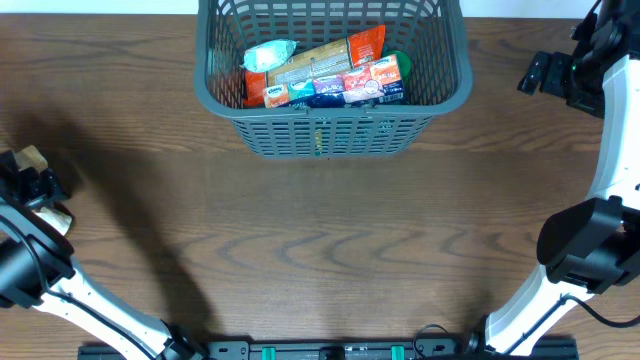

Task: Pack container
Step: 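Grasp the cream paper-wrapped bread roll with the left gripper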

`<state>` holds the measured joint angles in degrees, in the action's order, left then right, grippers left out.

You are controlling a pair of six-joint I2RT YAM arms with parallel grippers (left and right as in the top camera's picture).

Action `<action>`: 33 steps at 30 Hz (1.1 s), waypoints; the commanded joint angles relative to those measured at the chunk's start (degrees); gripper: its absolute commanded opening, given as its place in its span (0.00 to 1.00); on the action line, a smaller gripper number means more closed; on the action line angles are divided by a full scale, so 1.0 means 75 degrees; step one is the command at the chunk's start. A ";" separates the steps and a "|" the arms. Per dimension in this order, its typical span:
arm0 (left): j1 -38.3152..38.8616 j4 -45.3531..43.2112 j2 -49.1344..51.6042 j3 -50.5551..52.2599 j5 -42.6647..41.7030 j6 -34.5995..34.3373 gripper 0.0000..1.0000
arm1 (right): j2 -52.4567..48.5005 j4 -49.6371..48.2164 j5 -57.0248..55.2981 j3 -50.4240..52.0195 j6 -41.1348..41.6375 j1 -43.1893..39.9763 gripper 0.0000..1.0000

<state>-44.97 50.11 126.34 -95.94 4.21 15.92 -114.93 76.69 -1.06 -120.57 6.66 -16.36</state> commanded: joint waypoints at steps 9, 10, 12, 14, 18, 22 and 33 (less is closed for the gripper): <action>0.0003 -0.0440 0.0105 0.0271 -0.0300 0.0303 0.95 | -0.0076 0.0134 0.0006 -0.0009 0.0198 0.0044 0.99; 0.0003 -0.0449 0.0105 0.0271 -0.0309 0.0303 0.95 | -0.0073 0.0137 0.0006 -0.0009 0.0198 0.0044 0.99; 0.0003 -0.0469 0.0105 0.0271 -0.0312 0.0300 0.91 | -0.0076 0.0134 0.0003 -0.0009 0.0195 0.0044 0.99; 0.0003 -0.0472 0.0105 0.0271 -0.0364 0.0300 0.89 | -0.0073 0.0137 0.0003 -0.0009 0.0195 0.0044 0.99; 0.0006 -0.0446 0.0105 0.0271 -0.0734 0.0294 0.68 | -0.0073 0.0157 0.0003 -0.0009 0.0192 0.0044 0.99; 0.0006 -0.0300 0.0105 0.0271 -0.0851 0.0248 0.43 | -0.0073 0.0175 0.0000 -0.0009 0.0125 0.0041 0.99; 0.0854 0.0423 -0.0673 0.0178 -0.1166 -0.0519 0.06 | -0.0073 0.0137 0.0003 -0.0009 -0.0012 0.0044 0.99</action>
<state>-42.61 52.64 125.25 -94.67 -2.33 14.57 -114.93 77.91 -1.04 -120.57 7.14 -16.36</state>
